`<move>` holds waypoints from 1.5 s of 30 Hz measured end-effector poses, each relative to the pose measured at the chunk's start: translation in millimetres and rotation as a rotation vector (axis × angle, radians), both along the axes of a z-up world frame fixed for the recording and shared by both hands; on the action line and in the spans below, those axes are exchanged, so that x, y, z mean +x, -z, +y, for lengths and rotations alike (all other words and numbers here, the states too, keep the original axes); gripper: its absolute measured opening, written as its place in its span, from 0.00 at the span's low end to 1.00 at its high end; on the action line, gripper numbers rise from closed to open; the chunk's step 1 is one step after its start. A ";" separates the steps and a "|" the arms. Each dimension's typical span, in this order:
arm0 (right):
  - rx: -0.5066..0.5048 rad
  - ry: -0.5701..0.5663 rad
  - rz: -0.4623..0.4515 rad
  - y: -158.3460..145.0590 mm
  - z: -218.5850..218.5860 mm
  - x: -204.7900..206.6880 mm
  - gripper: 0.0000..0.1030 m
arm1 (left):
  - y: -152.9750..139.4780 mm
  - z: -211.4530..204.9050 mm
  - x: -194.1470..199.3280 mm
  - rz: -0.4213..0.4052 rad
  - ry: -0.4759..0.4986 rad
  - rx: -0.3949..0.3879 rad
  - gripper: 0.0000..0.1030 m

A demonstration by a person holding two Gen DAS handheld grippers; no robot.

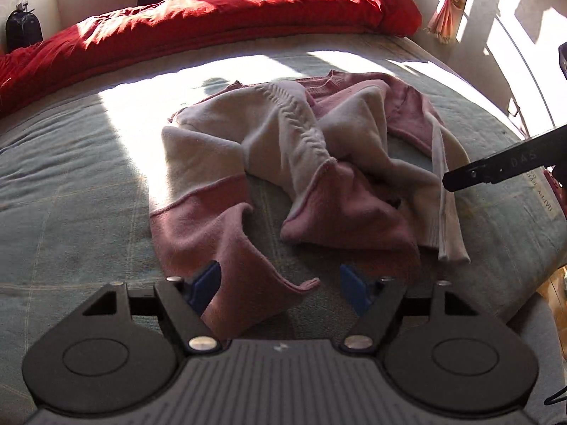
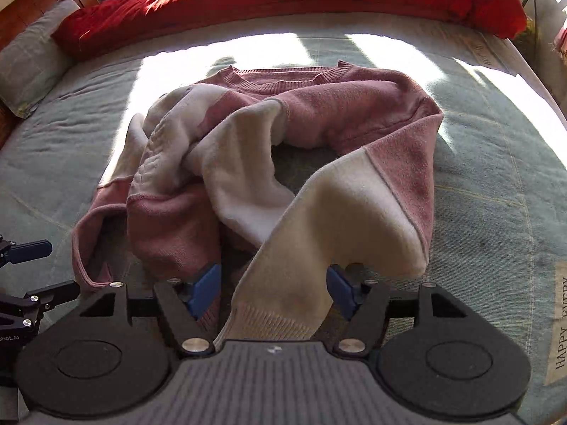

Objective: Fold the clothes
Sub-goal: 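Open both grippers and release the sweater onto the blanket, then grasp the white sleeve cuff with the right gripper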

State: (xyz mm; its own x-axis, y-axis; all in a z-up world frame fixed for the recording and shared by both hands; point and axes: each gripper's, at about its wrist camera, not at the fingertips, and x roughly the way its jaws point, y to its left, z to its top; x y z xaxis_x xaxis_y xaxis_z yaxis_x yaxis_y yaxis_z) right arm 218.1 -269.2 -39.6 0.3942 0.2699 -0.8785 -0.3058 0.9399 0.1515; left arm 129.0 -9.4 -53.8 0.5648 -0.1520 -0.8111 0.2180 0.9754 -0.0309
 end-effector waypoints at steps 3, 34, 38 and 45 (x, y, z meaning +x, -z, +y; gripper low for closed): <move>-0.081 -0.003 0.011 5.8 11.6 -4.9 0.79 | -3.0 -1.6 -13.4 -0.009 -0.004 0.029 0.72; -0.084 0.196 -0.003 17.5 32.8 5.9 0.44 | 5.1 13.5 -22.2 -0.047 -0.059 -0.040 0.72; -0.171 0.206 -0.014 21.4 26.3 4.8 0.44 | 7.5 16.8 -23.4 -0.038 -0.060 -0.050 0.72; -0.128 0.299 0.007 22.2 -8.6 4.9 0.44 | 9.1 14.7 -21.8 -0.035 -0.058 -0.061 0.72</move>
State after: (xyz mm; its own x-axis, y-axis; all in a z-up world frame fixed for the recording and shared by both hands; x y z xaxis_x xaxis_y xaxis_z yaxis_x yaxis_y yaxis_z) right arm 223.1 -277.8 -61.8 0.4330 0.0307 -0.9009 -0.0130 0.9995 0.0279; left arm 107.3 5.3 -62.9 0.6016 -0.1669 -0.7811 0.1634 0.9830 -0.0842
